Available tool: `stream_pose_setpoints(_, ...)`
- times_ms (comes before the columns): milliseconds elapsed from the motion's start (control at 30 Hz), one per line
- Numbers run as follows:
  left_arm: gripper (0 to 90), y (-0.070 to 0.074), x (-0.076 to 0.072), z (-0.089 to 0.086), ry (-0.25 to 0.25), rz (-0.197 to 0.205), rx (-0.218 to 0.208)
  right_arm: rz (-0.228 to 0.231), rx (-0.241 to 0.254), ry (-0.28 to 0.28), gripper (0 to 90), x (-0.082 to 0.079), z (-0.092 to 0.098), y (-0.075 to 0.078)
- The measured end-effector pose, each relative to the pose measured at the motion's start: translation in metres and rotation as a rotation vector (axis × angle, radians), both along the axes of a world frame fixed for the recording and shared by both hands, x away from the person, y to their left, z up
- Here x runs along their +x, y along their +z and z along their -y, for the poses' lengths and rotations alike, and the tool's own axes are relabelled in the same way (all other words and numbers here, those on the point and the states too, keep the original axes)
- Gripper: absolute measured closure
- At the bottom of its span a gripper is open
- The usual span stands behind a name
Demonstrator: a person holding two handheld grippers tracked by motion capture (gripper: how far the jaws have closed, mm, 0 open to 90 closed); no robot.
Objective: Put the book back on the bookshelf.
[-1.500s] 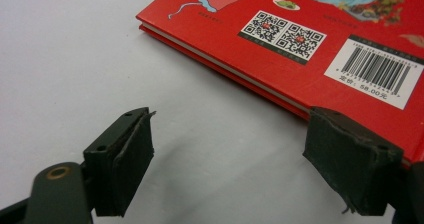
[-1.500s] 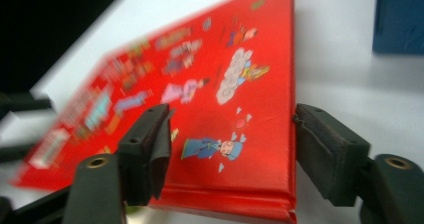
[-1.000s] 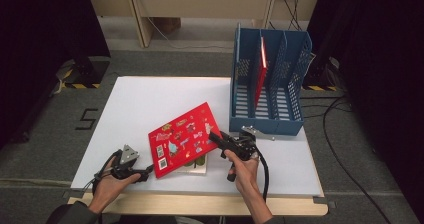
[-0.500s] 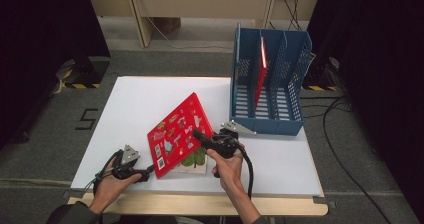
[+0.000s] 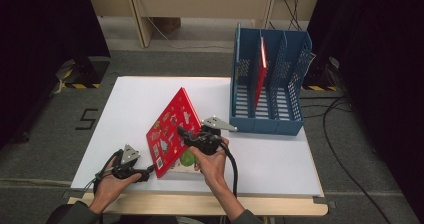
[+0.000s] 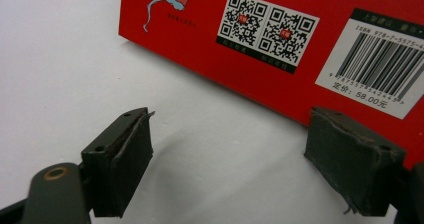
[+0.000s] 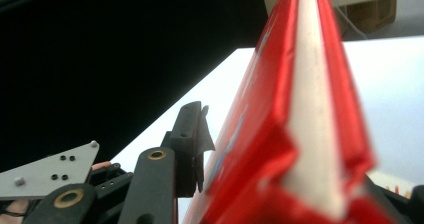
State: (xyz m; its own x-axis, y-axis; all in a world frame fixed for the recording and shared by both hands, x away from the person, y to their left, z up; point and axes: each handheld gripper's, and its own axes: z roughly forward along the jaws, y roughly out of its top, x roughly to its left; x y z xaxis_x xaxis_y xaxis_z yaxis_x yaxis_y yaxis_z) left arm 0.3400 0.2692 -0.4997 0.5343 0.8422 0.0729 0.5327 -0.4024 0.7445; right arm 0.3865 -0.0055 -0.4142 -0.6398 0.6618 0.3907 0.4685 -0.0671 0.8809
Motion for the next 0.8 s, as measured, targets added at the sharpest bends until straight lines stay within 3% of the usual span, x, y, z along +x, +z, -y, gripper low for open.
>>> stream_pose_setpoints(33,17.3,0.0,0.0,0.0,0.0,-0.001,-0.004,0.024,-0.021,-0.007,64.9,0.001,-0.003,0.001)
stream_pose_setpoints(133,17.2,0.0,0.0,-0.001,-0.003,-0.001,-0.006,0.042,-0.039,-0.013,67.2,0.002,-0.006,0.002)
stream_pose_setpoints(233,17.2,0.0,0.001,-0.002,-0.008,-0.014,-0.014,0.032,-0.019,-0.015,70.2,0.005,-0.009,0.004)
stream_pose_setpoints(333,17.4,0.0,0.002,-0.004,-0.005,-0.036,-0.054,0.004,0.037,0.0,75.3,0.008,-0.015,0.008)
stream_pose_setpoints(467,18.1,0.002,0.002,-0.007,0.022,-0.012,-0.066,0.016,0.058,0.048,78.8,0.011,-0.027,0.018)
stream_pose_setpoints(800,18.3,0.006,0.002,-0.014,0.051,0.014,-0.103,0.093,-0.013,0.109,79.2,0.016,-0.045,0.054)
